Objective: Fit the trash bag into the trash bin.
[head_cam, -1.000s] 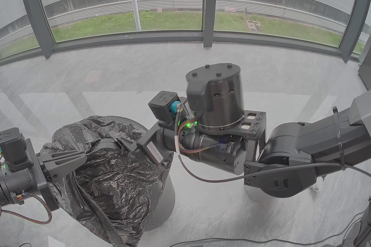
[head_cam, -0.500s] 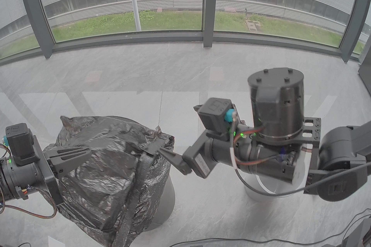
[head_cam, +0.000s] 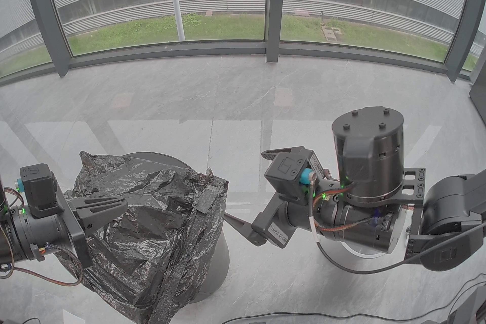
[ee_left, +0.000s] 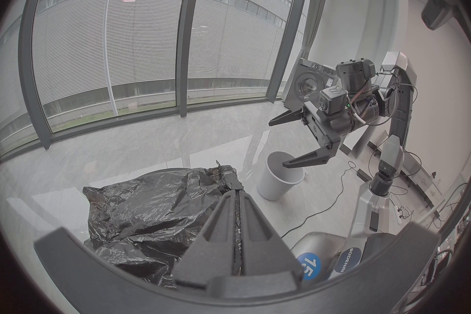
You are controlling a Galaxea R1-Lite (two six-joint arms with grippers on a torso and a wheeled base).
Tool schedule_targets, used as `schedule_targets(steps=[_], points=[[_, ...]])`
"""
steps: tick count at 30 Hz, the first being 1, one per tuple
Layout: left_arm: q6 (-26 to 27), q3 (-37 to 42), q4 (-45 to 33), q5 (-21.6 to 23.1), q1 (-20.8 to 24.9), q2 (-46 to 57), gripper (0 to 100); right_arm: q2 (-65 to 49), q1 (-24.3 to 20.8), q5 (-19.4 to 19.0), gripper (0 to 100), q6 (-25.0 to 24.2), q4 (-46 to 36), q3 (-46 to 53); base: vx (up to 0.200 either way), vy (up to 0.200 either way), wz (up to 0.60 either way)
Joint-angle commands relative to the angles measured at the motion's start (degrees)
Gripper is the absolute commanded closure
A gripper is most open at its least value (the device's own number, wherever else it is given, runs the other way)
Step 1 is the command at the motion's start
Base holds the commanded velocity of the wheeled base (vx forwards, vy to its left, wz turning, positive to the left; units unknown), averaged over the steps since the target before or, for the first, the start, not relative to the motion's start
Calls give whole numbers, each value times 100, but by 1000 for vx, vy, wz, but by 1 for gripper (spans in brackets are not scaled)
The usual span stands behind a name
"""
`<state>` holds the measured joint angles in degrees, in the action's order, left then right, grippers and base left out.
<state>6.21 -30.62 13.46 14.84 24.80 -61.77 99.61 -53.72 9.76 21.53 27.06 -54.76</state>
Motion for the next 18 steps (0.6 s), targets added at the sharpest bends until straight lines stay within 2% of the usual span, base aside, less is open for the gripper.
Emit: schedule_targets(steps=[1,2,3,4,6,11,18], points=[[4,56,-1,-33,-1,-178,100,454,292,-1,0,405,10,-131,0,0,0],[4,56,-19,-51,-10,-213,100,630,433,-54,0,765,18,-246,0,0,0],[4,56,-19,-51,-10,-213,100,630,433,-54,0,765,18,-246,0,0,0],[4,65,-36,-60,-19,-248,100,885,653,-115,0,1249,18,-474,0,0,0],[4,56,-36,-60,-27,-257,100,1122,802,-238,0,1530,18,-729,0,0,0],[-5,92,-36,-60,-45,-169,100,1518,890,-449,0,1653,18,-1107,0,0,0],[4,83,-27,-60,-45,-151,100,1676,820,-634,0,1934,10,-1098,0,0,0]])
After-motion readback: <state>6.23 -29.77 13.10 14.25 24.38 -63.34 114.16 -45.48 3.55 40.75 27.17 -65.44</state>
